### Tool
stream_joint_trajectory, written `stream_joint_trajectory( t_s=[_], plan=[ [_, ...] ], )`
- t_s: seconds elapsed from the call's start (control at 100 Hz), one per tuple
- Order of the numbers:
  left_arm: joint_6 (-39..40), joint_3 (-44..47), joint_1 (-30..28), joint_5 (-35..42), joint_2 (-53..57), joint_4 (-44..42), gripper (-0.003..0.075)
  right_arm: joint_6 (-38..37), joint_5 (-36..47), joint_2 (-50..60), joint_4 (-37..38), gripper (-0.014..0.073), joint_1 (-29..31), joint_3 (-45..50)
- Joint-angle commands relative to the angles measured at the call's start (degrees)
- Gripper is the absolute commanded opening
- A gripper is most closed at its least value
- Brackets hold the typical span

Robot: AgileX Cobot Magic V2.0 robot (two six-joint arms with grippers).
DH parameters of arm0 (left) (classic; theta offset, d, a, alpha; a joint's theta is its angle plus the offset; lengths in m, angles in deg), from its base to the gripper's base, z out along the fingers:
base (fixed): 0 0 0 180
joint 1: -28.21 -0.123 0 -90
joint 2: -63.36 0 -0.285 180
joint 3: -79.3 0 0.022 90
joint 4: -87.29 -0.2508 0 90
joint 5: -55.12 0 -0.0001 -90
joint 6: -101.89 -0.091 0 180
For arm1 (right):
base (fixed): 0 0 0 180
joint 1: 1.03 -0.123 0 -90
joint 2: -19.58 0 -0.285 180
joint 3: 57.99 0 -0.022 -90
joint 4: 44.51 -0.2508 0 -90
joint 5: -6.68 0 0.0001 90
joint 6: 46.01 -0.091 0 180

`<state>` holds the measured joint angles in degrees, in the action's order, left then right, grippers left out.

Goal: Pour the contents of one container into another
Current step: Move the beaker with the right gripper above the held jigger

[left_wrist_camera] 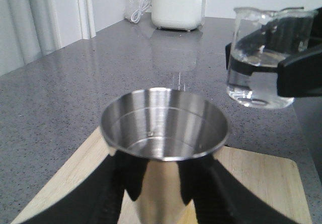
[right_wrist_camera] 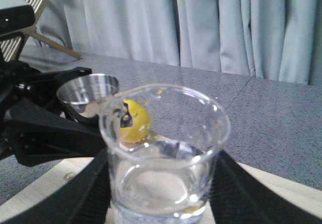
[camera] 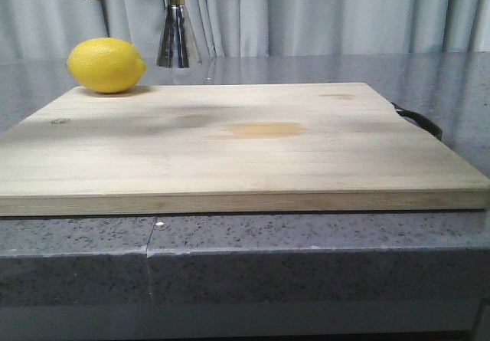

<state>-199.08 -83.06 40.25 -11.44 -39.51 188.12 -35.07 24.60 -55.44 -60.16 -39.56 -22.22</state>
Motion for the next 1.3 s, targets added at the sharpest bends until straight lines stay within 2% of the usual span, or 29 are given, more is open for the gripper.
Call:
stream_joint_trajectory(
  t_s=[0.0,0.2,0.37,0.65,0.86,1.29],
  plan=[
    [0.4,-1.6,0.6,-6.2,2.6,4.7,0.0241,2.5,-4.1,1.5,0.7,0.0349,0.0,-7.3],
    [0.4,-1.6,0.6,-6.2,2.6,4.7,0.0242,7.8,-19.0,1.0,1.3,0.0349,0.6,-20.5],
    [0.4,-1.6,0.6,-6.2,2.6,4.7,0.0241,8.0,-33.9,-2.4,6.0,0.0349,2.2,-31.8],
    [0.4,-1.6,0.6,-6.2,2.6,4.7,0.0242,8.0,-53.6,-10.7,15.6,0.0349,2.2,-48.3],
    [0.4,-1.6,0.6,-6.2,2.6,4.7,0.0241,9.5,-60.7,-16.6,23.0,0.0349,2.2,-56.2],
    [0.4,-1.6,0.6,-6.2,2.6,4.7,0.0241,24.2,-66.6,-20.0,23.3,0.0349,1.1,-59.4]
  ],
)
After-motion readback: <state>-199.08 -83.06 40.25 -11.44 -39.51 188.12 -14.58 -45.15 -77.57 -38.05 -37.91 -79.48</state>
